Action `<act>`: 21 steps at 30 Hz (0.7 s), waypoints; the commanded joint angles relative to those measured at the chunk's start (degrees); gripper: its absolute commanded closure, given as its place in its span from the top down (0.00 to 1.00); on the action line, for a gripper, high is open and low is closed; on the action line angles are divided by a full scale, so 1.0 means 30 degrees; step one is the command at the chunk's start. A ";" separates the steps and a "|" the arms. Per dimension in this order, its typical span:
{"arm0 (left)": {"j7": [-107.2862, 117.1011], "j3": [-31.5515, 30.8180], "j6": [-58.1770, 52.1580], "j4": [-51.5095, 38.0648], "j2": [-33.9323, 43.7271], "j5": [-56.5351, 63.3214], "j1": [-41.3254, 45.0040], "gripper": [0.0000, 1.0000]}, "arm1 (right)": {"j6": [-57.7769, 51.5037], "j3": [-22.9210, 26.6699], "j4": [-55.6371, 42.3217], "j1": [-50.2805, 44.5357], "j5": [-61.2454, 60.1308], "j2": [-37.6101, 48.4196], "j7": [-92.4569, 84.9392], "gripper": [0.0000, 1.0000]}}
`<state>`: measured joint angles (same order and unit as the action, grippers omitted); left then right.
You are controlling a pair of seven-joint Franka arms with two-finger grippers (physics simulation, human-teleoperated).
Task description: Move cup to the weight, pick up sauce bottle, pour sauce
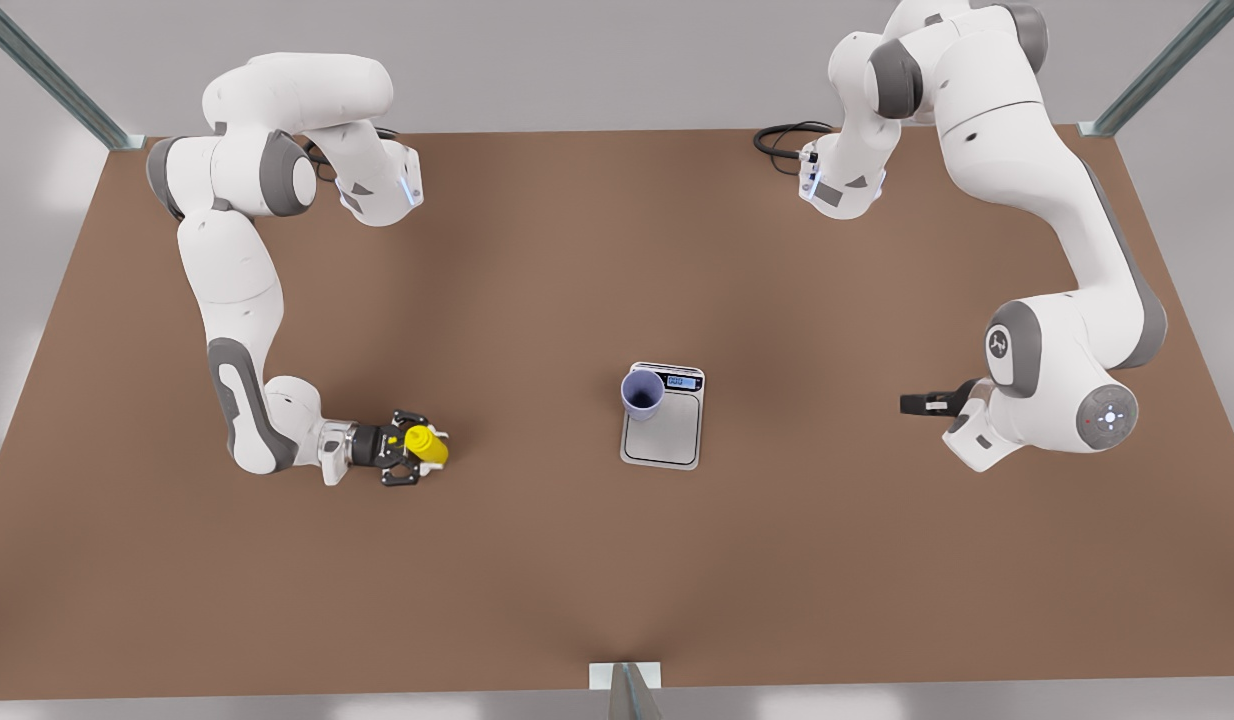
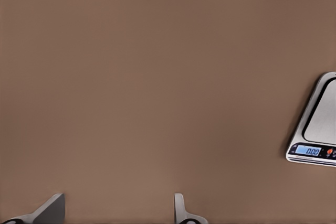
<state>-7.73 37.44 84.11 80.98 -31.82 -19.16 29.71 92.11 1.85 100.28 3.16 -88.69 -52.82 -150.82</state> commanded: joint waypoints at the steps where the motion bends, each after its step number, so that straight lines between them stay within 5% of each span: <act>1: 0.0000 0.0001 0.0001 -0.0011 0.0002 0.0000 0.0000 1.00 | 0.0000 0.0000 0.0000 0.0000 -0.0026 0.0001 0.0000 1.00; 21: 0.0000 0.0001 0.0001 0.0018 0.0002 0.0000 0.0000 1.00 | -0.0029 0.0000 0.0000 -0.0147 -0.0202 0.0147 0.0000 1.00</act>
<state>-7.73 37.45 84.11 81.01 -31.82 -19.16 29.70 92.10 1.85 100.28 2.70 -89.29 -52.39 -150.82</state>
